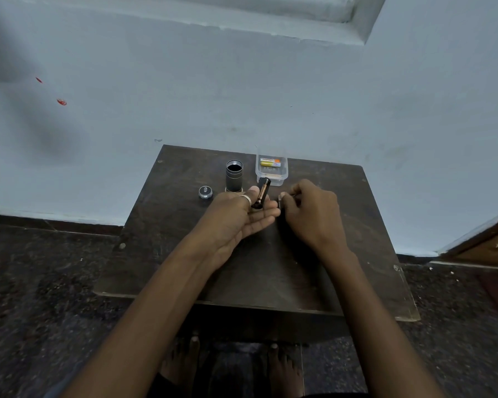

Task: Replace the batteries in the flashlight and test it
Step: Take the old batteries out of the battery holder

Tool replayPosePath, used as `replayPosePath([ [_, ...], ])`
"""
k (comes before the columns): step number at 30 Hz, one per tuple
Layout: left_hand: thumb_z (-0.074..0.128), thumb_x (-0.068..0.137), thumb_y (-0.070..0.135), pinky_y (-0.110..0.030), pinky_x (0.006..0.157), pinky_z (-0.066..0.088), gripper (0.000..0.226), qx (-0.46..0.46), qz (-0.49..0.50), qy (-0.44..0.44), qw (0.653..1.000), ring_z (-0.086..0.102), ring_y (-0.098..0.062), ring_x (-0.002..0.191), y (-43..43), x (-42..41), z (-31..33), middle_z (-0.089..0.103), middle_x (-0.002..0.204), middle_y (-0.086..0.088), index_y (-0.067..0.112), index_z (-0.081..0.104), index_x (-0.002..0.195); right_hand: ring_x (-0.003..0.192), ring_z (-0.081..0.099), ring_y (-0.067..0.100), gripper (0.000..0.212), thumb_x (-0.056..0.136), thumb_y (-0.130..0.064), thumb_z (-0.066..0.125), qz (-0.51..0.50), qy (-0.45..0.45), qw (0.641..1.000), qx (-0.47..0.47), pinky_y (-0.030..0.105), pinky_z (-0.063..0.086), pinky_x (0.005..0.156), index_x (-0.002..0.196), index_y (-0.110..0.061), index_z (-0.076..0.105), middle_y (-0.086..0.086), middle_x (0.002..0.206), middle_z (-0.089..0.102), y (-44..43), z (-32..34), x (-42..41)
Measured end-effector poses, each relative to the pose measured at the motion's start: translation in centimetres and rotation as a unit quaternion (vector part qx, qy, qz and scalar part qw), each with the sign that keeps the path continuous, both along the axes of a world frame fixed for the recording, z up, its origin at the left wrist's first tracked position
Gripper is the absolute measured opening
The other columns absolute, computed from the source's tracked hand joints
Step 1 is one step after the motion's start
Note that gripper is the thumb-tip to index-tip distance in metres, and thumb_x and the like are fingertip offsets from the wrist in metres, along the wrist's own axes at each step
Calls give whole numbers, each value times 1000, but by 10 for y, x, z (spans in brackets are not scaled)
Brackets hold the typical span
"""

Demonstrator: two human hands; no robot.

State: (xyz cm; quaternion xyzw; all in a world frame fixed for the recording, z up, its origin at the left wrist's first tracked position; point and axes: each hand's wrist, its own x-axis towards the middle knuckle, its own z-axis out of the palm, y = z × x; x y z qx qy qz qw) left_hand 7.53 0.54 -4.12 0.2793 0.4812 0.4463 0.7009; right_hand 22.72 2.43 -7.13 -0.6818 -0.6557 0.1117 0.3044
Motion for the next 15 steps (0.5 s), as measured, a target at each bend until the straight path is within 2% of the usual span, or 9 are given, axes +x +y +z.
replayPosePath([
  [2, 44, 105, 22, -24, 67, 61, 33, 4, -7, -5, 1000, 76, -16, 75, 0, 0, 1, 74, 91, -12, -3, 65, 105, 75, 65, 13, 18, 95, -29, 60, -6, 27, 999, 33, 29, 50, 71, 84, -18, 67, -6, 77, 70, -1, 8, 0],
  [4, 44, 105, 23, -26, 71, 62, 32, 5, -13, -9, 1000, 76, -17, 77, -1, 0, 2, 75, 89, -10, 2, 67, 100, 71, 64, 1, 17, 96, -31, 62, 18, 109, 993, 41, 11, 46, 67, 87, -20, 71, -13, 76, 69, -4, 20, -1],
  [5, 44, 105, 24, -27, 72, 62, 30, 2, -17, -11, 1000, 75, -18, 78, -1, 0, 3, 75, 90, -10, 5, 67, 100, 75, 66, -2, 15, 94, -33, 66, 47, 167, 985, 22, 7, 46, 69, 93, -20, 72, -13, 81, 71, -6, 26, -1],
  [7, 44, 105, 25, -28, 71, 62, 28, -6, -25, -16, 1000, 75, -18, 82, 0, -1, 4, 76, 95, -11, 8, 66, 103, 92, 68, -3, 27, 86, -33, 76, 115, 246, 962, -36, 12, 53, 80, 109, -20, 71, -11, 98, 74, -8, 30, -2],
  [9, 45, 105, 25, -29, 69, 61, 28, -15, -29, -36, 999, 75, -16, 84, 0, -2, 3, 77, 97, -10, 8, 66, 108, 103, 66, -1, 46, 78, -28, 84, 162, 236, 957, -54, 18, 53, 91, 121, -21, 66, -10, 109, 72, -8, 29, -2],
  [11, 44, 105, 25, -28, 68, 61, 30, -20, -29, -52, 998, 75, -14, 83, 0, -3, 4, 78, 94, -9, 7, 66, 113, 106, 64, -2, 55, 75, -21, 85, 174, 209, 962, -36, 20, 53, 95, 125, -20, 63, -11, 112, 71, -9, 27, -4],
  [15, 49, 103, 27, -27, 65, 60, 30, 1, -24, -33, 999, 74, -13, 79, -1, 0, 5, 76, 97, -10, 8, 68, 116, 107, 63, 1, 56, 75, -15, 81, 174, 172, 969, 18, 21, 55, 86, 127, -20, 63, -11, 115, 68, -9, 28, -5],
])
